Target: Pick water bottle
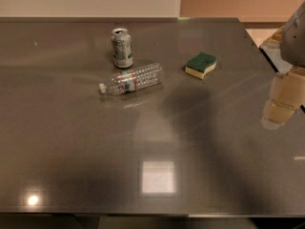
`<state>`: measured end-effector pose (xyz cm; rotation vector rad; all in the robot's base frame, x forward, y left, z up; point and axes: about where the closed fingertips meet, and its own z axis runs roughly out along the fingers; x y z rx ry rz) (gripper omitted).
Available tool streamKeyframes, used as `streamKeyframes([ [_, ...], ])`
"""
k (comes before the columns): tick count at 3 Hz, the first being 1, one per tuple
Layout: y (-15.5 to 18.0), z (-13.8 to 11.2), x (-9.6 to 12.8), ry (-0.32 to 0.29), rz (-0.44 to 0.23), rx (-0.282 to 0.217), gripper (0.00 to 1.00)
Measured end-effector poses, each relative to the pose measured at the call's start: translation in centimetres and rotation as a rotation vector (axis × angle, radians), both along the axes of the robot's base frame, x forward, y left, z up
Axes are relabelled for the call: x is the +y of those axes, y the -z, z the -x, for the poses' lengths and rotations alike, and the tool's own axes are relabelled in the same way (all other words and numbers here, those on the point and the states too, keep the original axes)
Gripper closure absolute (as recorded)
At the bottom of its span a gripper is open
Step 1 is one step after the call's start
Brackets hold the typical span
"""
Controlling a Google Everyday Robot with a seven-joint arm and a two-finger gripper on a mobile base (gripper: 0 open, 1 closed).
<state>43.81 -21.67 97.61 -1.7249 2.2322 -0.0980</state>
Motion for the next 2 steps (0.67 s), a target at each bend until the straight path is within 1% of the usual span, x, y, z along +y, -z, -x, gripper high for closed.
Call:
streamKeyframes([
  [1,-0.1,-0.1,0.1,-0.003,0.002,-0.004,0.0],
  [2,-0.4,-1.5,1.4,-0.073,0.003,-0.009,0.0],
])
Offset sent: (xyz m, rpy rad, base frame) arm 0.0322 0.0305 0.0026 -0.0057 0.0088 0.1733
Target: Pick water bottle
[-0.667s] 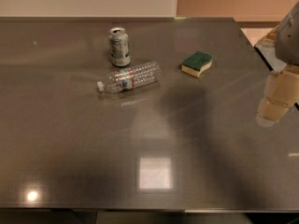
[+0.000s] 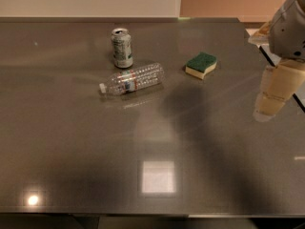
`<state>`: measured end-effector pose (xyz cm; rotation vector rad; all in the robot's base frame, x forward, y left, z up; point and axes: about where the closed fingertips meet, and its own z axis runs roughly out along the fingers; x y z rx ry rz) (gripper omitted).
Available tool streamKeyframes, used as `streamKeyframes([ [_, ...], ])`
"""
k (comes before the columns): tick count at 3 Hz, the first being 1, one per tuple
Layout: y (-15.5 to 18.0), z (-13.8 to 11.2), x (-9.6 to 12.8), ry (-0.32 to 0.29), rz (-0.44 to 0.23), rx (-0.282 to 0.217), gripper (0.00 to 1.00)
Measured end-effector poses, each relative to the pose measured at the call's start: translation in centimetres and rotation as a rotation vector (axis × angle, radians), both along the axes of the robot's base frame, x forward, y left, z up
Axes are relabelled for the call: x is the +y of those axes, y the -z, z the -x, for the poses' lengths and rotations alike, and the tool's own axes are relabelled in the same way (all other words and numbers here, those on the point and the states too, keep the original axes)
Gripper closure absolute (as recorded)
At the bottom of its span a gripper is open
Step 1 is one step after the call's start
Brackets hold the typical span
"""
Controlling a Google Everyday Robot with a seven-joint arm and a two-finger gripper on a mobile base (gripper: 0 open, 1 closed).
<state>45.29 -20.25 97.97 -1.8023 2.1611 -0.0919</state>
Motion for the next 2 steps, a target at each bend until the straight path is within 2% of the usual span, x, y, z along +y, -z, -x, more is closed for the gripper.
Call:
streamKeyframes([
  [2,0.9,-4.9,5.4,-0.204,0.015,-0.067,0.0],
])
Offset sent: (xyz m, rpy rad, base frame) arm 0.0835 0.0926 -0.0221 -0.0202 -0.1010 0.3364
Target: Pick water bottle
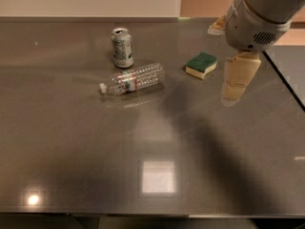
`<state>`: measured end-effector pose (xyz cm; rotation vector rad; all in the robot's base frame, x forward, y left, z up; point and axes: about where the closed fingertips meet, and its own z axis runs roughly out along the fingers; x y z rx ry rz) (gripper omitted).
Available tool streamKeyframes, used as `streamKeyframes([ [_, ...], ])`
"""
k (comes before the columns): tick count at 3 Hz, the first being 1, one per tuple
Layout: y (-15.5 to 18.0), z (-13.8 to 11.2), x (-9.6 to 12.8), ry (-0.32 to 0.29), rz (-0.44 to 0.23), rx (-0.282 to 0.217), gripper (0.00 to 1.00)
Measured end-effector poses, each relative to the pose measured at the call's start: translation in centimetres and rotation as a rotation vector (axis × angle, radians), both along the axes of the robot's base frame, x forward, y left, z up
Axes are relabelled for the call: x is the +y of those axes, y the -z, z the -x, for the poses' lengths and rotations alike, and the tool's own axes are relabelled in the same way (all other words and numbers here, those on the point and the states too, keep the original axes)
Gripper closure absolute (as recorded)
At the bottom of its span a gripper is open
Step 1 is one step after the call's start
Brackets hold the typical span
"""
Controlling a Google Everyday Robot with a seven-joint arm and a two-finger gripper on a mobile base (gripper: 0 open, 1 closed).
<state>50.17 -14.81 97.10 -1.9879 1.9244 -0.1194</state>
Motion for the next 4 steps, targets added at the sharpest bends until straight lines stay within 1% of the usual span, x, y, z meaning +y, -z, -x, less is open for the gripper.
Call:
streamKeyframes([
  [1,1.5,-2.9,3.3,-0.086,0.004,-0.015,0.0],
  [2,2.8,-5.4,6.5,-0.162,-0.006,-0.001,0.0],
  [4,5.0,-9.4,12.6,-0.281,-0.038,0.062,0.0],
])
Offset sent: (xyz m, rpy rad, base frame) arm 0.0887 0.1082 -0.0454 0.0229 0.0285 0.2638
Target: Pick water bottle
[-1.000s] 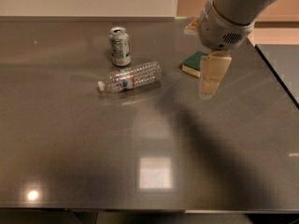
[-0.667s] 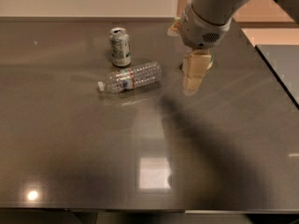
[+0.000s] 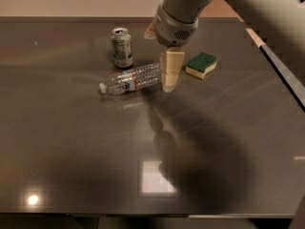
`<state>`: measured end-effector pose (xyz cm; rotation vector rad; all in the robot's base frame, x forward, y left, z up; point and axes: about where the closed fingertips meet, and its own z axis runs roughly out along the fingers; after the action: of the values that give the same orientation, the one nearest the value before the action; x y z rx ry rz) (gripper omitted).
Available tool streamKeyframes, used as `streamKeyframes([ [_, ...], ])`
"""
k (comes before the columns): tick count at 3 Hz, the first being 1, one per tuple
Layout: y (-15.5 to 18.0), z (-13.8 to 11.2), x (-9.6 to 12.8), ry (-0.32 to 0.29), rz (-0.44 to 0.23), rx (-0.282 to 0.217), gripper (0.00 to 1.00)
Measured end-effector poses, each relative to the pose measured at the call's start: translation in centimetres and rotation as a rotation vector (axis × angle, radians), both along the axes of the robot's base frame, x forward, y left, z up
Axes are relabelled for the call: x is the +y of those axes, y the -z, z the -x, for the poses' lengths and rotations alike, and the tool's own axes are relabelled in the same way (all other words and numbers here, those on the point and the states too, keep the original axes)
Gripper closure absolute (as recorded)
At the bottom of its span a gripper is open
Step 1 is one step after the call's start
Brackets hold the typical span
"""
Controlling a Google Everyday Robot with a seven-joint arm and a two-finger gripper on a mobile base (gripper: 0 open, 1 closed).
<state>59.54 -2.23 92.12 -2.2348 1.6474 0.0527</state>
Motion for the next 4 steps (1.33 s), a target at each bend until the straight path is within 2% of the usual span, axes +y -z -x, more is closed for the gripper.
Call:
streamKeyframes([
  [2,3.4,-1.6,4.0,-0.092,0.025,0.073,0.0],
  [3,7.1,-2.3,5.9,-0.14,0.068,0.138,0.0],
  [4,7.6,-2.4,6.1,-0.144,0.075,0.147,0.0],
])
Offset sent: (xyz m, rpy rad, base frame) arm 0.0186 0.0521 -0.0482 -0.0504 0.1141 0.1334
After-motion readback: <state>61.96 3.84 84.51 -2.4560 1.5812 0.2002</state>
